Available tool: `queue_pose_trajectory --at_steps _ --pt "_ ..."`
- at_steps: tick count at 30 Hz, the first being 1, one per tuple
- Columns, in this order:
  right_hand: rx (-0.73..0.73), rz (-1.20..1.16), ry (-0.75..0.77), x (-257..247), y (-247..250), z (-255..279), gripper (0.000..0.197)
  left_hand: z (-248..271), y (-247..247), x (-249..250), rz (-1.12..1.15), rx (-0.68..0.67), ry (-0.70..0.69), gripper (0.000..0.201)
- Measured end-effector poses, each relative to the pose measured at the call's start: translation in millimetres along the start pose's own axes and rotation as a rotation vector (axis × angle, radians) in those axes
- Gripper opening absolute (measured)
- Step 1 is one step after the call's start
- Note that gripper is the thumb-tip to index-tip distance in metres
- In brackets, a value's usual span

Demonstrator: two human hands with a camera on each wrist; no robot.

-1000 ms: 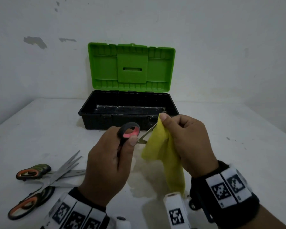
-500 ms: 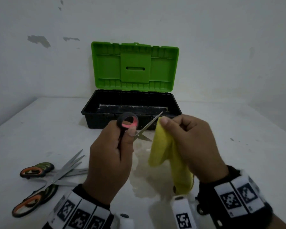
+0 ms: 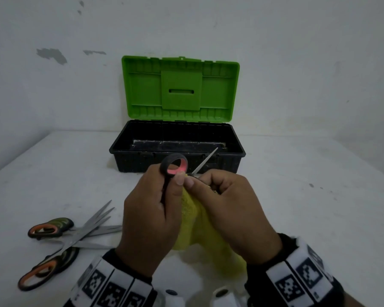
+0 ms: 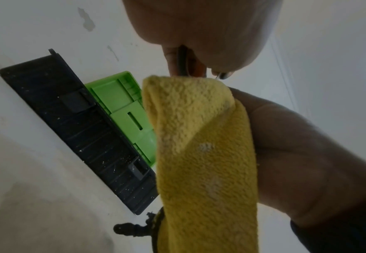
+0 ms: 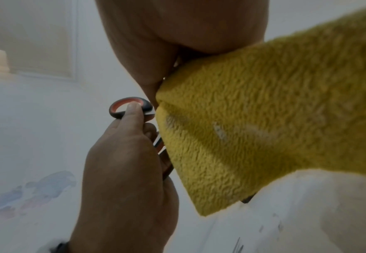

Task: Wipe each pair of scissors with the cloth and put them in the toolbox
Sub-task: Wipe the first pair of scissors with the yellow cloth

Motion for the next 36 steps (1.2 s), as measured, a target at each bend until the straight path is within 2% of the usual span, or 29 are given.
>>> queue_pose_trajectory --at_steps 6,10,14,19,24,28,32,36 --pt "0.059 -0.030 -0.050 4 11 -8 0.033 0 2 -2 0.028 -0.020 -0.009 0.010" --pt "0.020 -0.054 -0.069 2 7 -4 0.032 2 3 -2 0.034 -0.033 -0.026 0.014" --pt "0.106 -0.048 -0.096 9 21 -15 0.039 2 2 -4 0.033 -0.066 -0.030 0.015" --pt "0.037 -0.029 -0.093 2 15 -9 0.036 1 6 -3 0.050 -0.058 -0.038 0.013" --pt "0.171 -0.099 -0.109 8 31 -21 0.044 1 8 0 0.070 -0.064 -0.026 0.021" --pt "0.120 -0.125 -0.102 1 24 -13 0.040 0 12 2 0.078 -0.058 -0.044 0.022" --pt "0.191 -0.162 -0.143 6 34 -21 0.035 -1 11 2 0.090 -0.068 -0.012 0.023" --pt "0.125 -0.137 -0.109 2 28 -14 0.038 -1 15 0 0.118 -0.063 0.011 0.022"
Point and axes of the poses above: each hand's wrist, its own z-axis away from the middle knuckle, its own y-axis out of the back of the hand, x = y × z, the point moved 3 cm from there along -z, towards the middle knuckle
